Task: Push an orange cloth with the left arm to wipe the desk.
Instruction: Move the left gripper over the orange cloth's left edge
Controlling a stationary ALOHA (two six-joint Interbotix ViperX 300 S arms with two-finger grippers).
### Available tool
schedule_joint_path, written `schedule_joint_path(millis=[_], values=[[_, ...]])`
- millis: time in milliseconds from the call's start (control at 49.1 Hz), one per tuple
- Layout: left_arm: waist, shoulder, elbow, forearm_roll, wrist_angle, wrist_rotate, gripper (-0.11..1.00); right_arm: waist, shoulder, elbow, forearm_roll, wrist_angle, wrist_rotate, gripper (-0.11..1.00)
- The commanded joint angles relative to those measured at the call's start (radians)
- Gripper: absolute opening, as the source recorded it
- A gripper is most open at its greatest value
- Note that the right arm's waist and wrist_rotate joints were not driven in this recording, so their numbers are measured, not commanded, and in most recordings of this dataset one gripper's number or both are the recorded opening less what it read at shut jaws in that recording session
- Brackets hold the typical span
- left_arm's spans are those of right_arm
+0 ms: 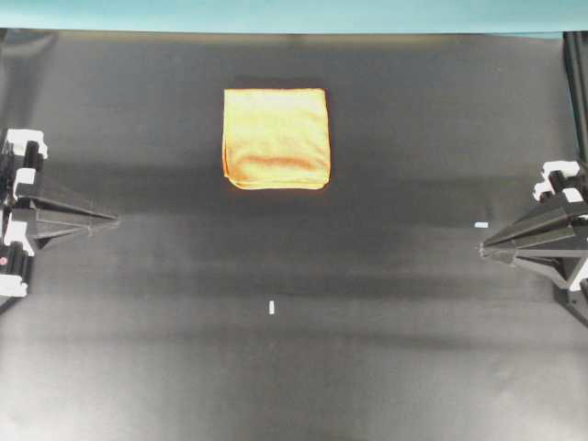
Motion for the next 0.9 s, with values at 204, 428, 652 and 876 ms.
schedule_joint_path(millis=[204,428,652,876], values=[[0.075,0.291,-0.081,0.040,-0.144,0.012,0.00,0.002,0.012,0.000,0.002,0.064,0.000,0.00],[0.192,0.514,-0.173,0.041,-0.236,0.014,0.00,0.000,0.005,0.002,0.002,0.092,0.000,0.00],[0.305,0.739,-0.267,0.041,-0.311,0.017,0.00,0.000,0.003,0.011,0.002,0.094,0.000,0.00],[0.336,0.928,-0.387,0.041,-0.337,0.044,0.00,0.002,0.003,0.017,0.002,0.092,0.002,0.00]])
